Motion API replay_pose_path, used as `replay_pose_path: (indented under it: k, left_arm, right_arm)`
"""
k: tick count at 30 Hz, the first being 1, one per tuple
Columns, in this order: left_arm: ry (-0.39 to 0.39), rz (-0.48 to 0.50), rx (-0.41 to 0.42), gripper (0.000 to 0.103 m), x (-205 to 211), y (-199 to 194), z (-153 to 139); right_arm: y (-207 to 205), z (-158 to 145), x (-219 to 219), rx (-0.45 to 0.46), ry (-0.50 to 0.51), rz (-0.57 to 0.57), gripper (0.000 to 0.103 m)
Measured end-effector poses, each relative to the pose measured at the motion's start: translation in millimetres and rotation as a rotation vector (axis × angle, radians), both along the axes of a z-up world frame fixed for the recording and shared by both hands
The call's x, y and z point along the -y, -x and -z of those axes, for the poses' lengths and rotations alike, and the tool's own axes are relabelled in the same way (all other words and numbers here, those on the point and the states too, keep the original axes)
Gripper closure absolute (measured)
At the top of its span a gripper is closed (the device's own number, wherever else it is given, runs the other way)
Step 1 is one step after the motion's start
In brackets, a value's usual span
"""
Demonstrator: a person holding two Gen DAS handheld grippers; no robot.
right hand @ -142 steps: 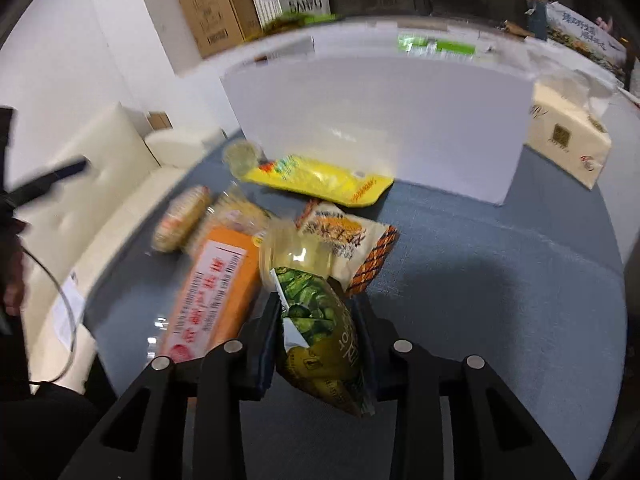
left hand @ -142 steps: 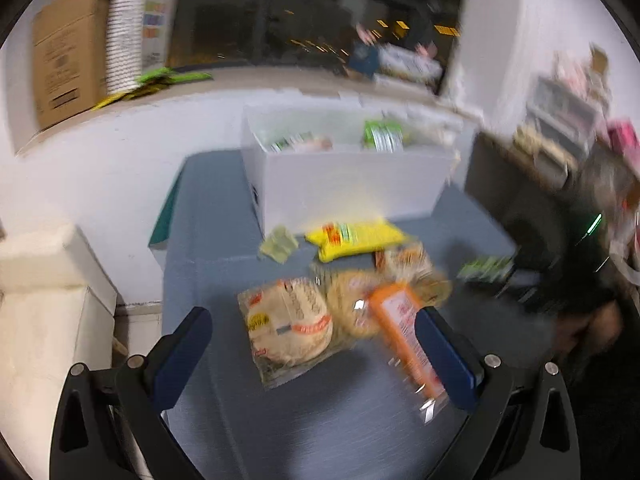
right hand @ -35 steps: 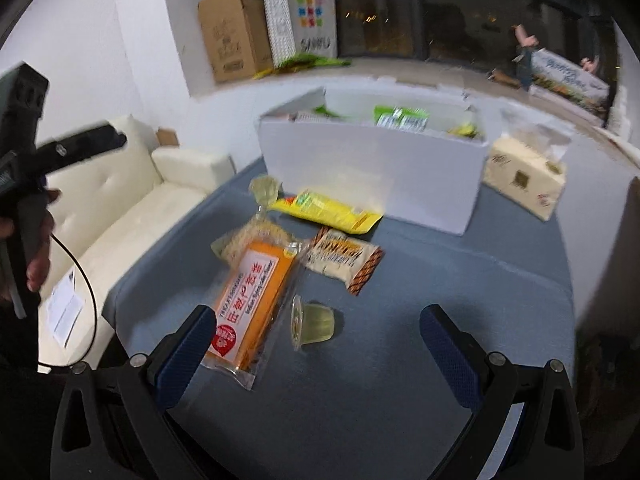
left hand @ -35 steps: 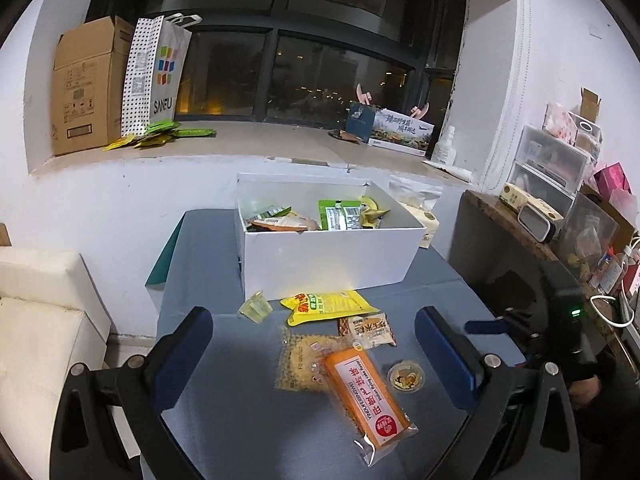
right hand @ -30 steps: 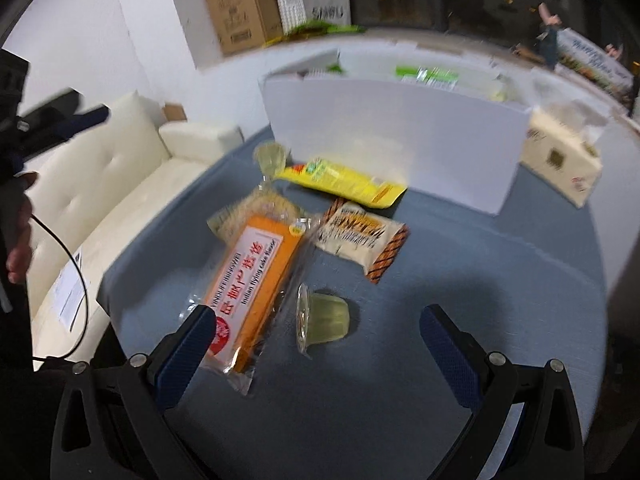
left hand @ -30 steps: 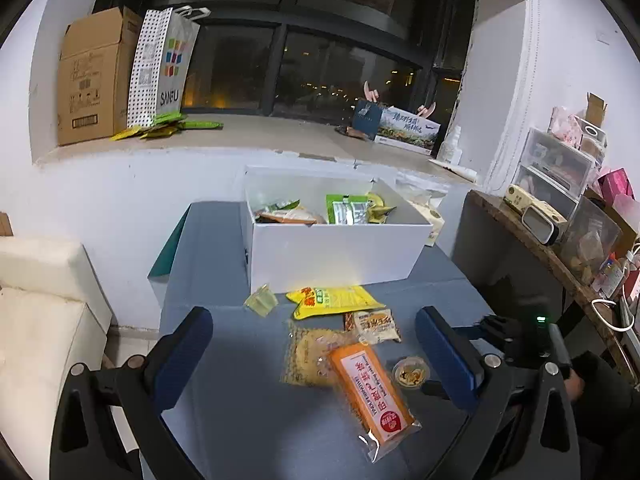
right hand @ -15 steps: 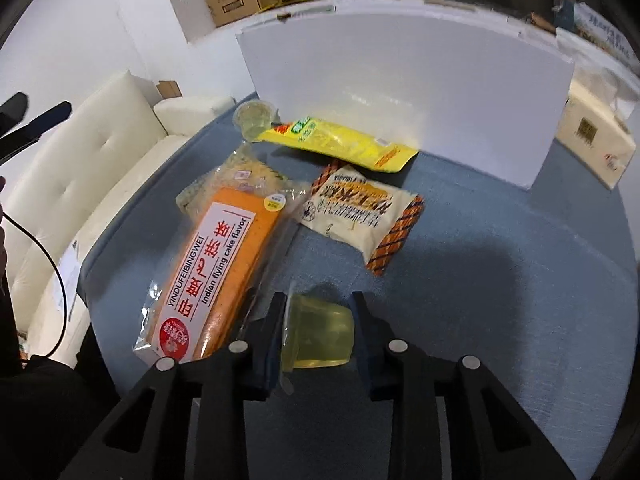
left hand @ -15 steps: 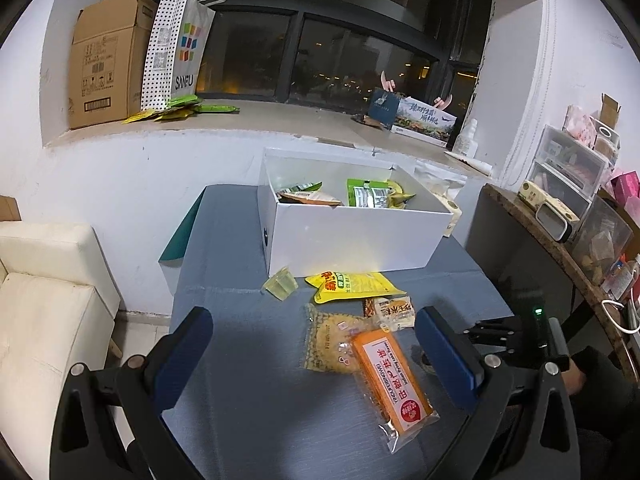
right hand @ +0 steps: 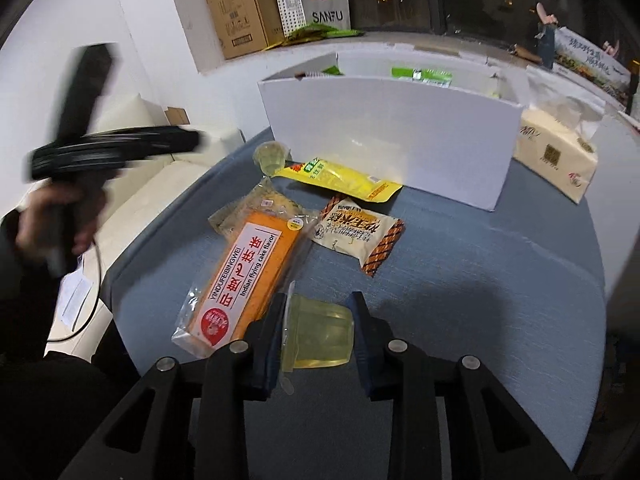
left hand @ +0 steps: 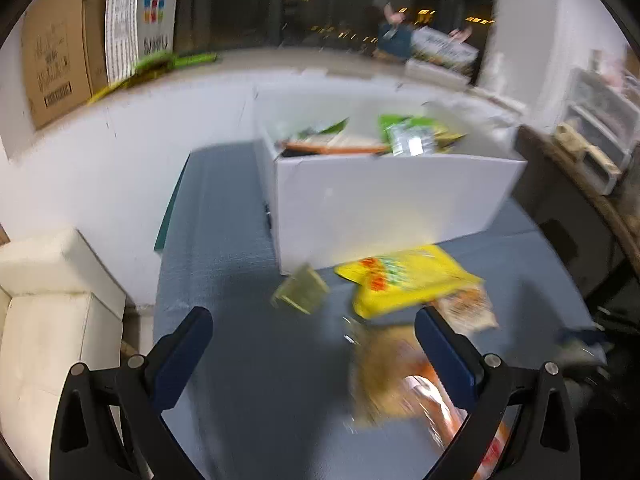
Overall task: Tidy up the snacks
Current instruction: 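Grasp the small jelly cup with the right tool, then pass it to the left tool, then lower the jelly cup into the white box and open the left tool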
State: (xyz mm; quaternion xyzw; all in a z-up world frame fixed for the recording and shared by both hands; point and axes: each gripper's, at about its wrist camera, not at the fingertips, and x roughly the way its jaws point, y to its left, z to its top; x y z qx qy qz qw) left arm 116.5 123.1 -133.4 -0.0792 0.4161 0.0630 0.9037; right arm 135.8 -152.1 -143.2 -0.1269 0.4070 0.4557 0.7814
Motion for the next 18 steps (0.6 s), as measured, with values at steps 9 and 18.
replay_pose_path:
  k: [9, 18]
  left_arm:
    - [0.034, -0.086, -0.122, 0.005, -19.8, -55.9, 47.1]
    - [-0.003, -0.018, -0.104, 0.053, -7.6, -50.0, 49.6]
  right_arm:
    - [1.4, -0.7, 12.9, -0.013, -0.009, 0.031, 0.070]
    - [4.0, 2.9, 9.2, -0.022, -0.008, 0.016, 0.070]
